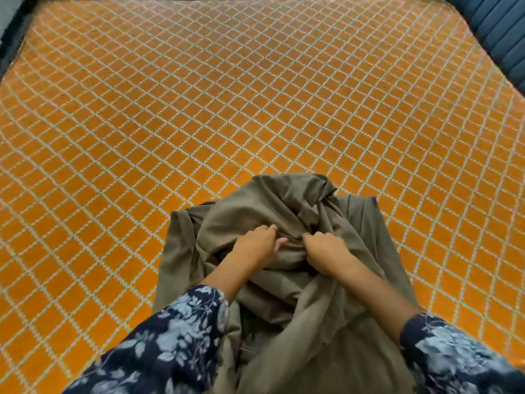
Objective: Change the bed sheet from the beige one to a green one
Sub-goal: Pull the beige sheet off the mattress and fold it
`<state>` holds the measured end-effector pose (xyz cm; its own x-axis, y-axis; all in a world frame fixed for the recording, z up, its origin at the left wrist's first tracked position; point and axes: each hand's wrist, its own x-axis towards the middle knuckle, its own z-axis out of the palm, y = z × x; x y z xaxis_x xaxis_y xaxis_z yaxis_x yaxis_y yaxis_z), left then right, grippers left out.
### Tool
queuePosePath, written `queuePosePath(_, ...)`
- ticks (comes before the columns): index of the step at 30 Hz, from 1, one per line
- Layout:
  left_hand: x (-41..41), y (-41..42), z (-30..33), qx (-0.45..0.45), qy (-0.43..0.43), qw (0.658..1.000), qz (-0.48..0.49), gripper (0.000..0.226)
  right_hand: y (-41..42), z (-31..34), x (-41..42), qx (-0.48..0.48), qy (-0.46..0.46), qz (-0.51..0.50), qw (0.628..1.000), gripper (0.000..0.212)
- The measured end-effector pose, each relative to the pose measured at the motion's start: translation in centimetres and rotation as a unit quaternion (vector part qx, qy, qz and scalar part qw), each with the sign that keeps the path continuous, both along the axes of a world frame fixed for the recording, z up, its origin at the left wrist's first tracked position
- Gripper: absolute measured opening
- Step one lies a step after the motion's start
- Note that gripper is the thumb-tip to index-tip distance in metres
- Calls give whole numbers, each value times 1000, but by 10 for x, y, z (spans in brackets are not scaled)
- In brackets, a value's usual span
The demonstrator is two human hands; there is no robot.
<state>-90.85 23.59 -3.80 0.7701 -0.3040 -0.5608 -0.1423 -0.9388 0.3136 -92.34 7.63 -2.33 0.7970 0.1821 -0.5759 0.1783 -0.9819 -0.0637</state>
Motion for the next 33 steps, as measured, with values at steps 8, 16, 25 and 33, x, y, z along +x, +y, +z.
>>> queuePosePath(8,-4,-27,-41,61,-122,983,-124,27,-34,-21,18,27,-4,-157,987,43)
queuePosePath(16,-5,40,4,-196,-251,942,105,31,-20,-36,22,195,86,-276,937,33)
queuePosePath(25,5,136,19,-253,-228,768,543,31,11,-40,12,55,74,-214,972,48)
queuePosePath(33,-5,67,13,14,-396,902,170,43,35,-56,27,41,-115,-116,986,46)
